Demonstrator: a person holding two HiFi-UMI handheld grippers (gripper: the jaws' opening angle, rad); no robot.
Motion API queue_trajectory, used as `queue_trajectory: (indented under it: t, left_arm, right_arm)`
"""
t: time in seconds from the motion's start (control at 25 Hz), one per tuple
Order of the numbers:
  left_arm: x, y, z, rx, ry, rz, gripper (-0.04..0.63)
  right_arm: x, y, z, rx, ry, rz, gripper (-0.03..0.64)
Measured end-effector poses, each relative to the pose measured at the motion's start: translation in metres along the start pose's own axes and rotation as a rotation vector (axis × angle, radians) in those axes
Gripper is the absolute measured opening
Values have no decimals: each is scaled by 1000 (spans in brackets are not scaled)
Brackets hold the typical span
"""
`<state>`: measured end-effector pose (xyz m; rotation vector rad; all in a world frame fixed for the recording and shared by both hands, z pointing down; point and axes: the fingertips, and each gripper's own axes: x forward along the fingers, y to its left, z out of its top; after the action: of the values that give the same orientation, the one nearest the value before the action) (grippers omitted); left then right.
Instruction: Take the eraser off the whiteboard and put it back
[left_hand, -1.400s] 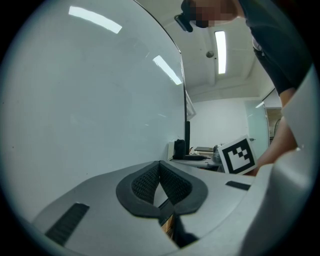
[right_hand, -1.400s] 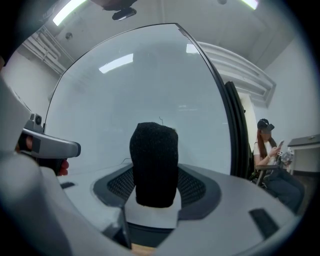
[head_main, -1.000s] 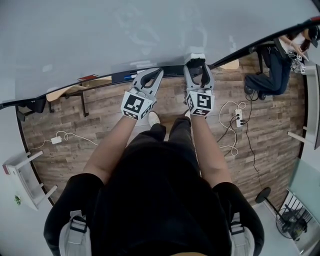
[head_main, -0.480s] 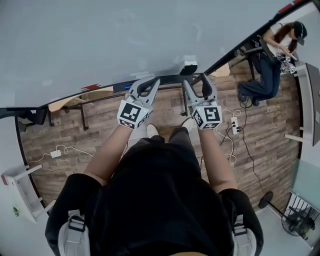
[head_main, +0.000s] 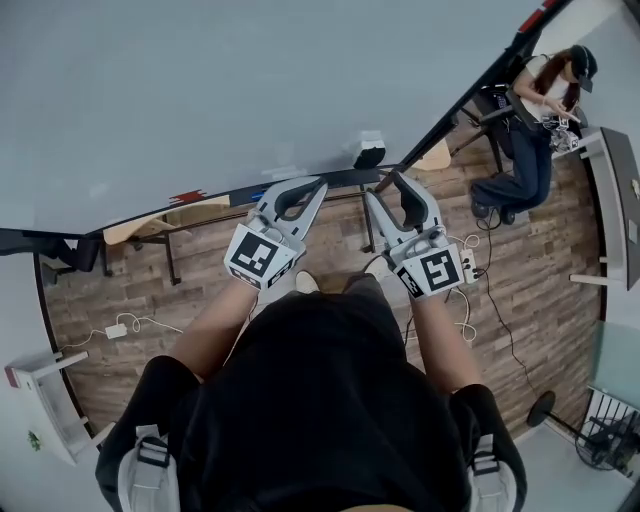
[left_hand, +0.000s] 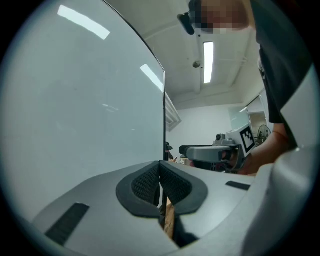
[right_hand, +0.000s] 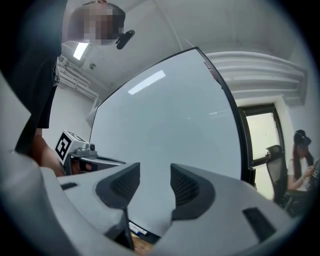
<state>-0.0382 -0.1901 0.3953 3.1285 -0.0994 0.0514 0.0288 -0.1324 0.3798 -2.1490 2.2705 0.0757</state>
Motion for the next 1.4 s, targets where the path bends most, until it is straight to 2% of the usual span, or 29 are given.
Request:
queue_trajectory:
  t: [0.24, 0.68, 0.88, 1.04, 1.4]
  left_arm:
    - [-7, -18, 15, -1, -17, -41, -5]
    - [-10, -34, 22, 13, -28, -60, -5]
    - [-13, -39, 25, 19, -27, -64, -5]
    - [-14, -39, 28, 21, -33, -58, -5]
    - [-16, -39, 30, 22, -35, -38, -5]
  right_arm:
    - [-16, 10, 11, 14, -18, 11, 123]
    - [-26, 19, 17, 21, -27, 17, 3]
    - [-24, 26, 30, 62, -75, 48, 2]
    - [-25, 23, 23, 50, -39, 41, 0]
    - [-31, 25, 27, 73, -56, 59, 1]
